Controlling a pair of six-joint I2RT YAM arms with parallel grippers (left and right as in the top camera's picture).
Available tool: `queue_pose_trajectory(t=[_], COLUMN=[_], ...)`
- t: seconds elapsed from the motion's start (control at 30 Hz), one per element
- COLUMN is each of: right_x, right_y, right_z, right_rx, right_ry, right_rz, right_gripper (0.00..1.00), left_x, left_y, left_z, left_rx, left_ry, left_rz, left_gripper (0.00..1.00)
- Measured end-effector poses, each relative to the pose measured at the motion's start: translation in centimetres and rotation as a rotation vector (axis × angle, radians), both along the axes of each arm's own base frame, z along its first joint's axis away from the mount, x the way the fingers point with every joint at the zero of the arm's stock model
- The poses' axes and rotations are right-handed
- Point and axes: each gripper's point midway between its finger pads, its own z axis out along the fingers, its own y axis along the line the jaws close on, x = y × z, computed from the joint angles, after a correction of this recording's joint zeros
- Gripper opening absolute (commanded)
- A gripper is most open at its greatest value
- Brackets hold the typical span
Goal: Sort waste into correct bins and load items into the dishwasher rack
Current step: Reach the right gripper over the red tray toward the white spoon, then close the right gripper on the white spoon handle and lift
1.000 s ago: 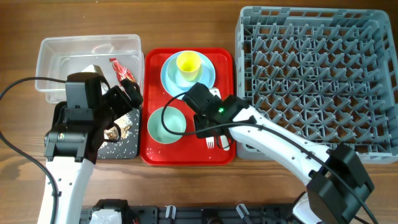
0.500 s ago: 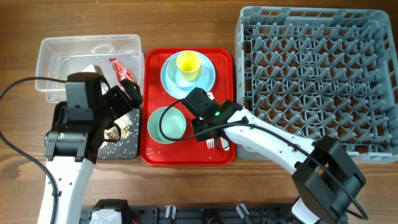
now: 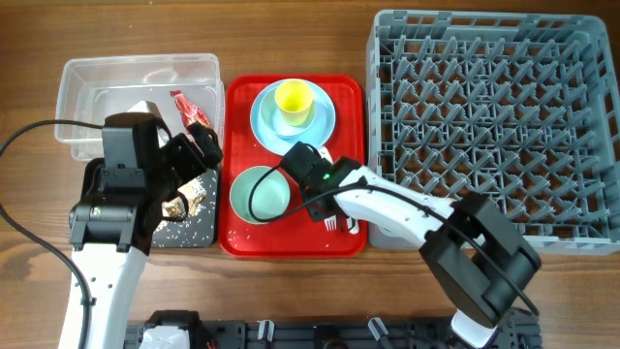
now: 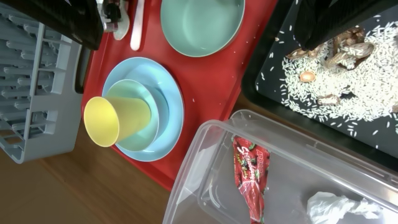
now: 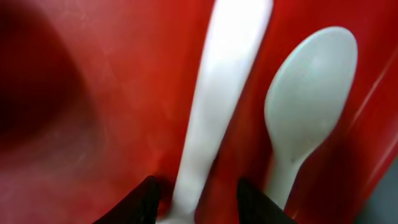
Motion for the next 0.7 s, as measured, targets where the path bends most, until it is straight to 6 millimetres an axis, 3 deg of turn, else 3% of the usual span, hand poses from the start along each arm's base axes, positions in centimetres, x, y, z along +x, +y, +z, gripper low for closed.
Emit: queue_pose_trajectory(t=[0.1,0.17,0.23,0.5,0.57,0.67,0.7], right_x=[0.2,0.2,0.2,0.1,0.2,1.2,1.4], right_y=[0.2,0.2,0.2,-0.4,-0.1,1.0,1.1], right_z=[0.0,0.0,-0.1,0.7,1.8,7.8,8.9], right_rx=[0.001,-0.002,-0.006,-0.05,-0.043,0.078,0.104], right_ry=[-0.009,-0.008,-0.009,0.006,0.008,-0.095,-0.116], right_rz=[0.033,0.042,0.045,0.06,0.061,0.05,0.043], right_gripper=[0.26,0.21,0.04,0.04,0.04,0.04,0.04], left_x=[0.0,0.0,0.0,0.0,0.0,0.0,0.0], left_y=[0.0,0.0,0.0,0.0,0.0,0.0,0.0], left_z=[0.0,0.0,0.0,0.0,0.0,0.0,0.0], left_rx=[0.0,0.0,0.0,0.0,0.0,0.0,0.0], left_ry=[0.0,0.001,0.0,0.001,0.0,0.001,0.0], left_rz=[0.0,0.0,0.0,0.0,0.0,0.0,0.0], left_gripper=[1.0,1.0,1.0,1.0,1.0,1.0,1.0])
